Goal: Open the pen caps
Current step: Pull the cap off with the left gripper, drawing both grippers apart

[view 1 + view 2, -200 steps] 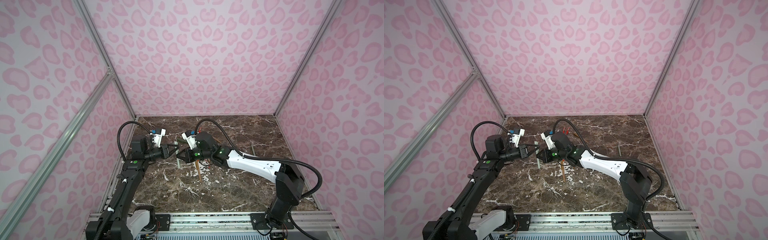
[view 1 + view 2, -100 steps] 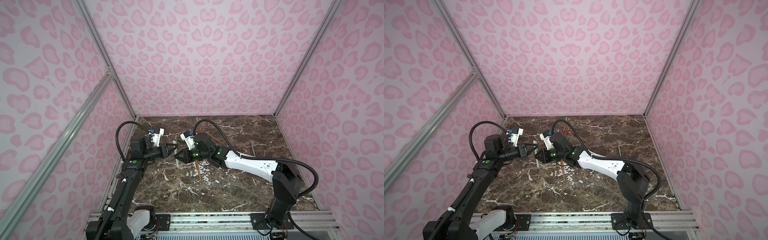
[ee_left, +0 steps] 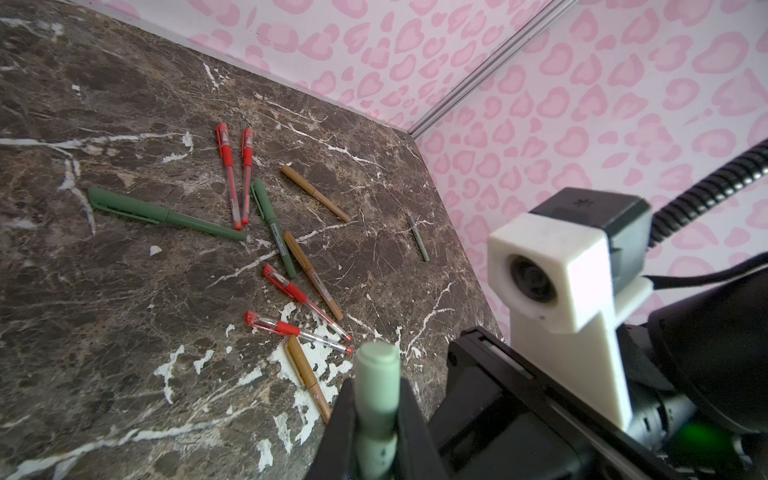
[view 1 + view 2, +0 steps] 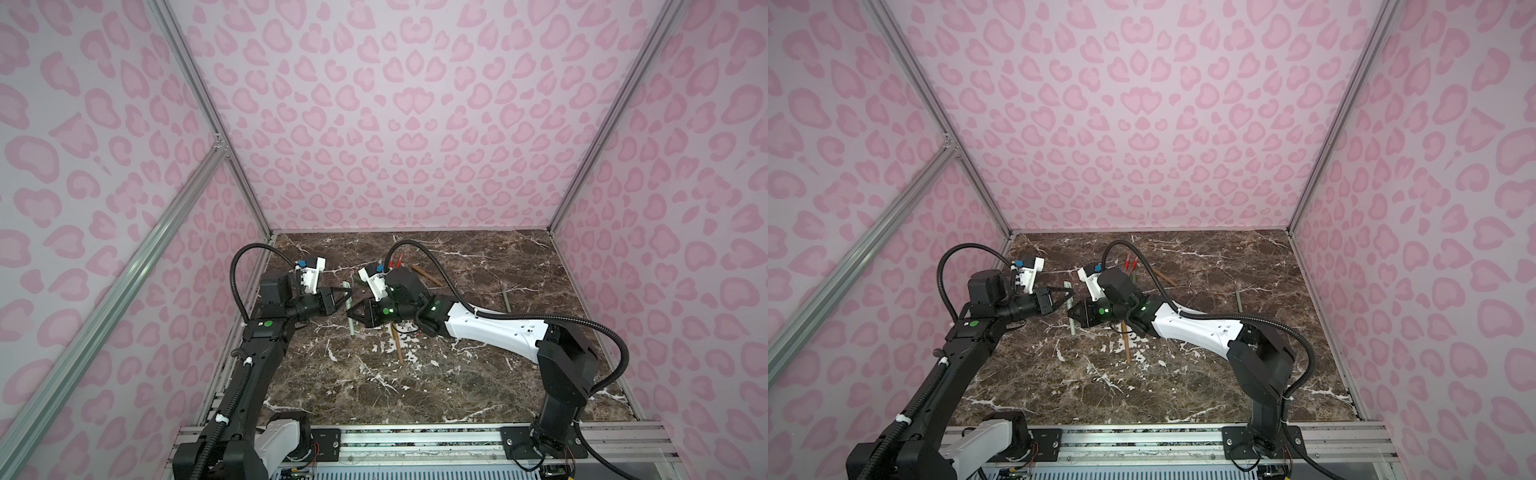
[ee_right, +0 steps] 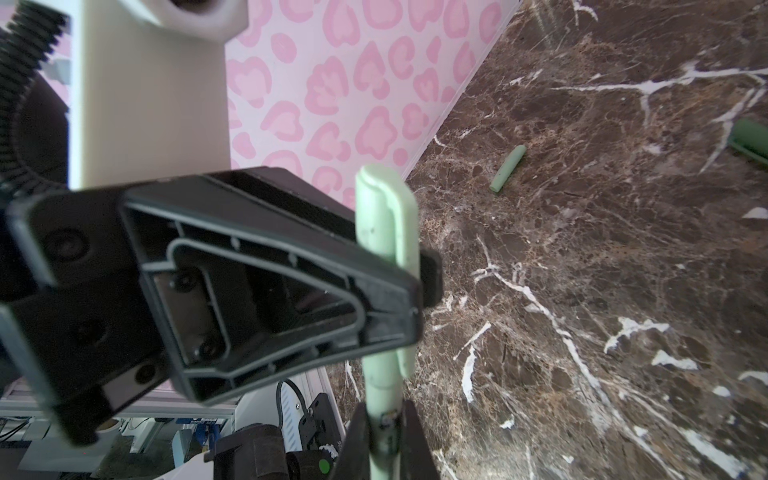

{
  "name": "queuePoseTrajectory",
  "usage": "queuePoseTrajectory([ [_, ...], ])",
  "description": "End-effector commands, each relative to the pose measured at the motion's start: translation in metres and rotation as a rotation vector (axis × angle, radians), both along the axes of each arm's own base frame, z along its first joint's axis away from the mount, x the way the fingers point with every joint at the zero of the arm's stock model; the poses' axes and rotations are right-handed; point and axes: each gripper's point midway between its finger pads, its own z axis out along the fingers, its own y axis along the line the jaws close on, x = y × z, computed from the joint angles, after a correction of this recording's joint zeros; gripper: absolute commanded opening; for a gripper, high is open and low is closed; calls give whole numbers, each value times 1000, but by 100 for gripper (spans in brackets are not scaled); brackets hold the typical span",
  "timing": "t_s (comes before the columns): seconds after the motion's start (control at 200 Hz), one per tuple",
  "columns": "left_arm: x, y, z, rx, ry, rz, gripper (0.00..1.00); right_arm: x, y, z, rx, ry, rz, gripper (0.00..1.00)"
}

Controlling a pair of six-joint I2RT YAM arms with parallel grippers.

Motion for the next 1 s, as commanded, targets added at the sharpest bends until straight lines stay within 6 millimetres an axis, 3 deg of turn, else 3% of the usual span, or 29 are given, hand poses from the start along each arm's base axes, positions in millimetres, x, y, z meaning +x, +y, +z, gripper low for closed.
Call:
queuePoseTrajectory([
  [0.0, 8, 2, 25, -32, -51, 15, 4, -13, -6, -29, -92, 33, 32, 0],
  [0.2, 19, 13, 44, -25, -73, 66, 4, -32, -18, -64, -169, 81, 61, 0],
  [0.425, 37, 39, 56, 12, -68, 177, 4, -47, -36, -84, -227, 93, 78, 0],
  [0.515, 42, 49, 55, 21, -52, 214, 4, -49, -40, -80, -216, 87, 74, 0],
  [0.855, 47, 55, 56, 11, -64, 218, 4, -45, -51, -79, -193, 102, 60, 0],
  [0.965, 43, 45, 48, -52, -33, 165, 4, -37, -44, -60, -198, 76, 64, 0],
  [0.995, 42, 44, 46, -54, -32, 157, 4, -34, -40, -52, -183, 67, 67, 5],
])
